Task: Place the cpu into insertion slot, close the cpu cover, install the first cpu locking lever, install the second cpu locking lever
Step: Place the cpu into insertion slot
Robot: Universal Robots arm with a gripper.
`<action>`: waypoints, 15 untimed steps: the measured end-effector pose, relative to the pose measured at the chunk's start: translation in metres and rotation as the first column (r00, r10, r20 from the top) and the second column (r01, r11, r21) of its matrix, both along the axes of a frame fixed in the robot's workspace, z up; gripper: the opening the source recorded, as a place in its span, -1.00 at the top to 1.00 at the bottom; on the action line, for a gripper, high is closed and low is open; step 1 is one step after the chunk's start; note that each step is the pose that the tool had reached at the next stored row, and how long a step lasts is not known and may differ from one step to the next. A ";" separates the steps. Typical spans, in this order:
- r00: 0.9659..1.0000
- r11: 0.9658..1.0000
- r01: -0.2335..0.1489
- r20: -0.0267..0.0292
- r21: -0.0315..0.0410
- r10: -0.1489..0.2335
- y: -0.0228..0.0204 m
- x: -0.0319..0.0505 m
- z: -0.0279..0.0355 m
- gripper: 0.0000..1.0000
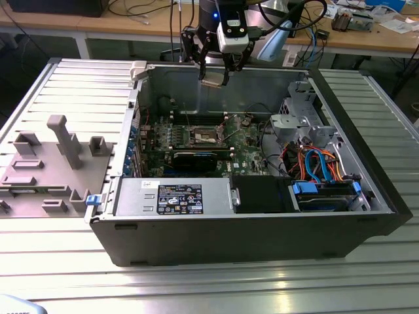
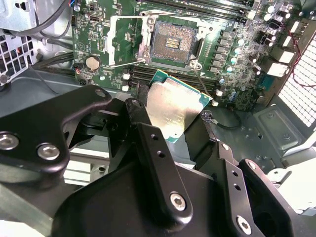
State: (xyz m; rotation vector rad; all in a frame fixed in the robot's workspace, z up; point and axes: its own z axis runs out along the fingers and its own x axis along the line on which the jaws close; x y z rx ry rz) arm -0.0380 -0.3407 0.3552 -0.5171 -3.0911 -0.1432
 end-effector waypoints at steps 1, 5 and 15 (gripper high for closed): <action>1.000 1.000 0.001 0.000 0.000 -0.001 0.0000 0.0000 0.0000 -0.09; 1.000 1.000 0.003 0.000 0.000 -0.003 0.0000 0.0000 0.0000 -0.09; 1.000 1.000 0.007 0.000 0.000 -0.007 0.0000 0.0000 0.0000 -0.09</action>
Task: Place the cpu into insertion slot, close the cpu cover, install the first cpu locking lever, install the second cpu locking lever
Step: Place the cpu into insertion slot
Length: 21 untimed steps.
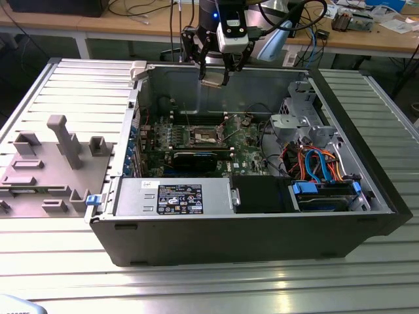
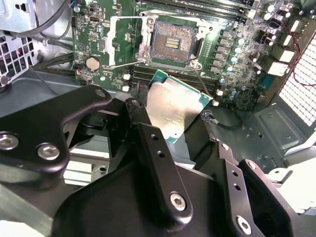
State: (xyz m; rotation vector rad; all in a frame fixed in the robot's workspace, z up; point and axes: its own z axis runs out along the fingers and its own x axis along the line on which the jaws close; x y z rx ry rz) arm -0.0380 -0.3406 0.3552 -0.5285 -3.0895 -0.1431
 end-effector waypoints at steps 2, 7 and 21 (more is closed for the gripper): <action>1.000 1.000 0.001 0.000 0.000 -0.001 0.0000 0.0000 0.0000 -0.09; 1.000 1.000 0.004 0.000 0.000 -0.004 0.0000 0.0000 0.0000 -0.09; 1.000 1.000 0.011 0.000 0.000 -0.011 0.0000 0.0000 0.0000 -0.09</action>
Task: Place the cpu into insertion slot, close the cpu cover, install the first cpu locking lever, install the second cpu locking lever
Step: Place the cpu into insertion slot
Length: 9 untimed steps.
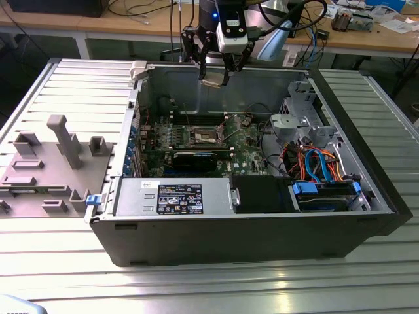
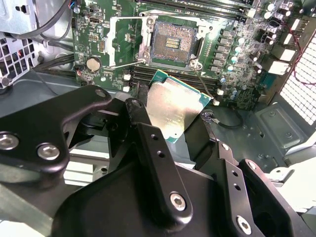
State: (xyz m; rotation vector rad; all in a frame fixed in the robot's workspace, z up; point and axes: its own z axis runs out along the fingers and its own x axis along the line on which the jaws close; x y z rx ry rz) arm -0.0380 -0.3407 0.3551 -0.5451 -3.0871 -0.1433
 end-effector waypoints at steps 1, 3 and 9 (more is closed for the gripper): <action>1.000 1.000 0.000 0.000 0.000 0.000 0.0000 0.0000 0.0000 -0.09; 1.000 1.000 0.001 0.000 0.000 -0.001 0.0000 0.0000 0.0000 -0.09; 1.000 1.000 0.004 0.000 0.000 -0.004 0.0000 0.0000 0.0000 -0.09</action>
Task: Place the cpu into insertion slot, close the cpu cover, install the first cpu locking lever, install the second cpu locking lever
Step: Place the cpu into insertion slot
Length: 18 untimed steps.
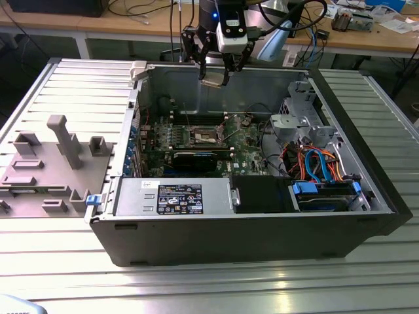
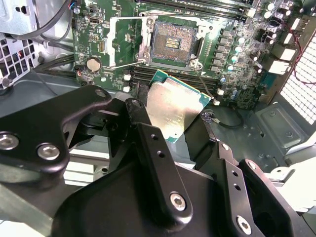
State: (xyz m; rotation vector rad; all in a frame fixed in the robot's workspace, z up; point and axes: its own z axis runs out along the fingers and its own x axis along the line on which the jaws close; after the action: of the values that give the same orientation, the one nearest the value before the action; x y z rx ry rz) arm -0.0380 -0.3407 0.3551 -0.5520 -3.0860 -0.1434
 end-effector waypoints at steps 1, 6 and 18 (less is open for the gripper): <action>1.000 1.000 0.001 0.000 0.000 -0.001 0.0000 0.0000 0.0000 -0.09; 1.000 1.000 0.003 0.000 0.000 -0.003 0.0000 0.0000 0.0000 -0.09; 1.000 1.000 0.009 0.000 0.000 -0.009 0.0000 0.0000 0.0001 -0.09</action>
State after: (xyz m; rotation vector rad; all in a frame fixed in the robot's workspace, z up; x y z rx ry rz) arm -0.0380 -0.3406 0.3552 -0.5662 -3.0839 -0.1431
